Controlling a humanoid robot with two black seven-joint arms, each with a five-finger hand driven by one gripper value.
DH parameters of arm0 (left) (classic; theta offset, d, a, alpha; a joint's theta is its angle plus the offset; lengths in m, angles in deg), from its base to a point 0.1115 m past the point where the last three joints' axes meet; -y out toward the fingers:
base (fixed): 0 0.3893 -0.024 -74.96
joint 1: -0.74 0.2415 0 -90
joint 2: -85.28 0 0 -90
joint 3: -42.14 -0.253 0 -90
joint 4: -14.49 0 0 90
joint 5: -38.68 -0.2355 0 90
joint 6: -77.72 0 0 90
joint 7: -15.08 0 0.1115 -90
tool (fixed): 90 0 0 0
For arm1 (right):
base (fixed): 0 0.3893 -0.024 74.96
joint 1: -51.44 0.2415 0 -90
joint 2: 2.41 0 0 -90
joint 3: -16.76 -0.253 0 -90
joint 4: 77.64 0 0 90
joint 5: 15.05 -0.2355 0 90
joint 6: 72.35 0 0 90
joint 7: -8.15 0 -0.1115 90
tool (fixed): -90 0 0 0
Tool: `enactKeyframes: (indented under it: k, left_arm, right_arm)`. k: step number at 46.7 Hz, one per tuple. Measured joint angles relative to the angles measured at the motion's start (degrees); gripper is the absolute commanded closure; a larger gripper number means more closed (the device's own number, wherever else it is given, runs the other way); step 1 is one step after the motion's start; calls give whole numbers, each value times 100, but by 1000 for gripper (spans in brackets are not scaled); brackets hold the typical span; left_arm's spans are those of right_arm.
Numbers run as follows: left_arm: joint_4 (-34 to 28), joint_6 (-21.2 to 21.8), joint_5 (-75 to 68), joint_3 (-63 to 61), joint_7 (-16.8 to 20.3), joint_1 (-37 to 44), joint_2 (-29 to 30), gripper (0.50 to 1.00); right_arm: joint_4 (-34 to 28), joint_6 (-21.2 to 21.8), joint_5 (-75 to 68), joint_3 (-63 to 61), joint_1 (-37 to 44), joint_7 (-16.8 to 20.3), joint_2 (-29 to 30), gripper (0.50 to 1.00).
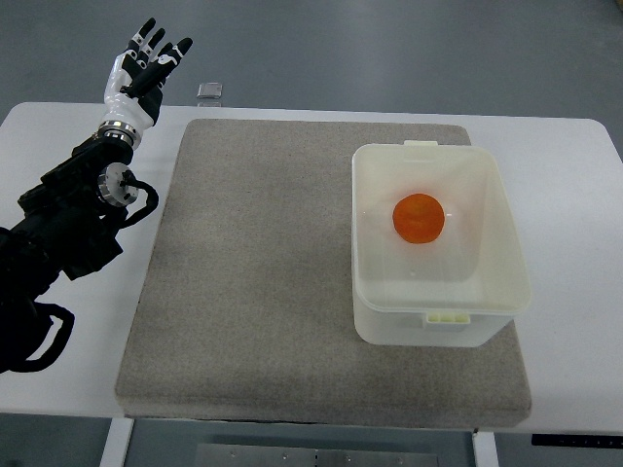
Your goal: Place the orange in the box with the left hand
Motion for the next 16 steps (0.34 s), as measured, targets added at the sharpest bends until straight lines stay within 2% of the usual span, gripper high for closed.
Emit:
enactKeyframes:
  k: [16]
  left_arm:
    - [51, 73, 10, 168, -3, -35, -59, 527]
  right_arm:
    - [2, 0, 0, 0, 0, 0, 0, 574]
